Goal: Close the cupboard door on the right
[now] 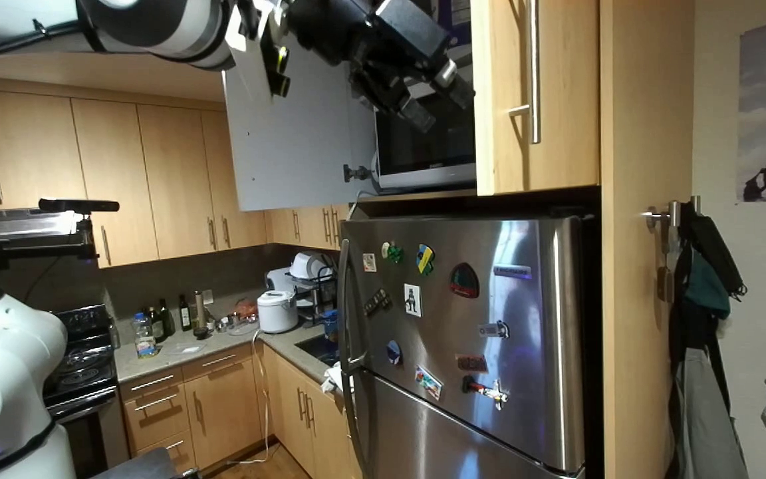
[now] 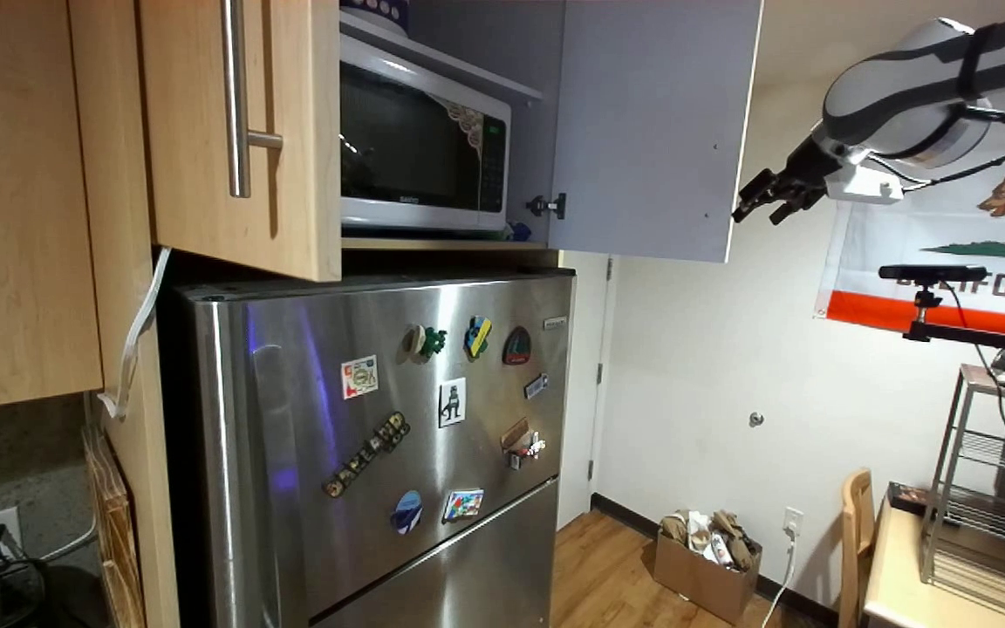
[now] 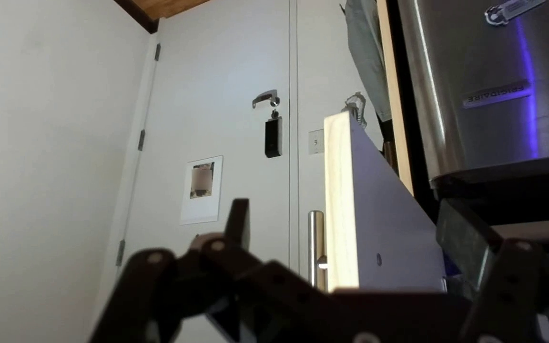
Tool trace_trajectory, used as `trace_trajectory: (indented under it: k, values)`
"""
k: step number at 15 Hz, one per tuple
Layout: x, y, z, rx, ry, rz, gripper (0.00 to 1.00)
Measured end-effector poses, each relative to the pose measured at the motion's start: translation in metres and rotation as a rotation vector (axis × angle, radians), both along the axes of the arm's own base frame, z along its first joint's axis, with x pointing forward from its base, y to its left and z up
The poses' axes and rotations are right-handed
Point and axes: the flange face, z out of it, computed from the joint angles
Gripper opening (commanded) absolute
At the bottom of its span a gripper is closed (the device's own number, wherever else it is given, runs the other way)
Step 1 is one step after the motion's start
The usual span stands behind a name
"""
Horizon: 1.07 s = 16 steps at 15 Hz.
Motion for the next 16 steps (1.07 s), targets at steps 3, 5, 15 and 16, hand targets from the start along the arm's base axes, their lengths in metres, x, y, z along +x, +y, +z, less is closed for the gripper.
trace_trajectory:
  k: [3,5,15,16]
  values:
    - [0.005,-0.008,0.009,-0.011,0.010,0.054,1.00]
    - [0.009,-0.015,0.015,-0.016,0.016,0.069,1.00]
    - [0.046,-0.040,0.033,0.031,0.009,0.076,0.90]
    - [0.050,-0.041,0.035,0.029,0.009,0.074,0.76]
